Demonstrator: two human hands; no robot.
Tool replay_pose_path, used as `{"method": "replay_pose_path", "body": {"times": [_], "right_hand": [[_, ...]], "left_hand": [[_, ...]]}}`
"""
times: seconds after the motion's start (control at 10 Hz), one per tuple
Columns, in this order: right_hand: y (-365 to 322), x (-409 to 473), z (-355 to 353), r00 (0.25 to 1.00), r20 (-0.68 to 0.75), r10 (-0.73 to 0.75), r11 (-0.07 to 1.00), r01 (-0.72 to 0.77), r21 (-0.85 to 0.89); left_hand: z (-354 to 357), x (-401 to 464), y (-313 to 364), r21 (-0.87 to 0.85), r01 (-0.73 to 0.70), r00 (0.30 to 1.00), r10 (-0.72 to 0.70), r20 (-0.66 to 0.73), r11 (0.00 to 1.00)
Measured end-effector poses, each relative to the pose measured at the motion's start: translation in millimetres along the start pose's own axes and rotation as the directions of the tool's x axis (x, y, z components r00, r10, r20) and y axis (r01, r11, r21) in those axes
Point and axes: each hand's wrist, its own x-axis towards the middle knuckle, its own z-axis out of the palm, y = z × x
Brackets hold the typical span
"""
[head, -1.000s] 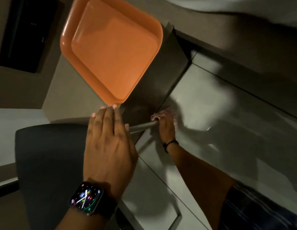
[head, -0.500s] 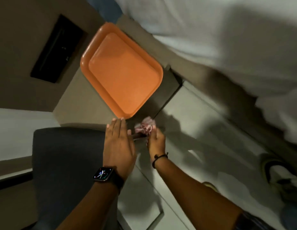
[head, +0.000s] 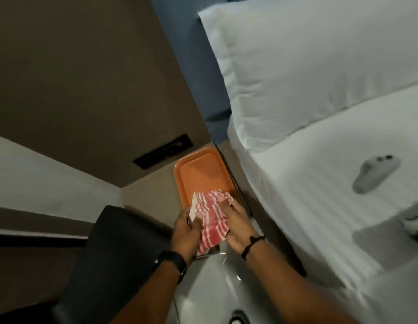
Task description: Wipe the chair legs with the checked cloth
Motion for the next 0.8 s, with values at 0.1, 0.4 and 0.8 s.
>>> {"method": "replay_pose_path", "body": {"times": [0.1, 0.4, 0.8], "right_hand": [[-17, 32, 16, 0.989, -0.091, -0.115, 0.884, 0.060, -0.463], [8, 193, -12, 0.879, -0.053, -0.475, 0.316, 0.114, -0.942], [59, 250, -44, 0.956, 0.051, -0.288, -0.541, -0.118, -0.833]], "left_hand": [[-6, 21, 19, 0.106, -0.108, 0.985, 0.121, -0.125, 0.988], [10, 167, -31, 0.219, -0.124, 0.988, 0.141, -0.061, 0.968], [42, 247, -104, 0.892, -0.249, 0.920, 0.379, 0.097, 0.378]]}}
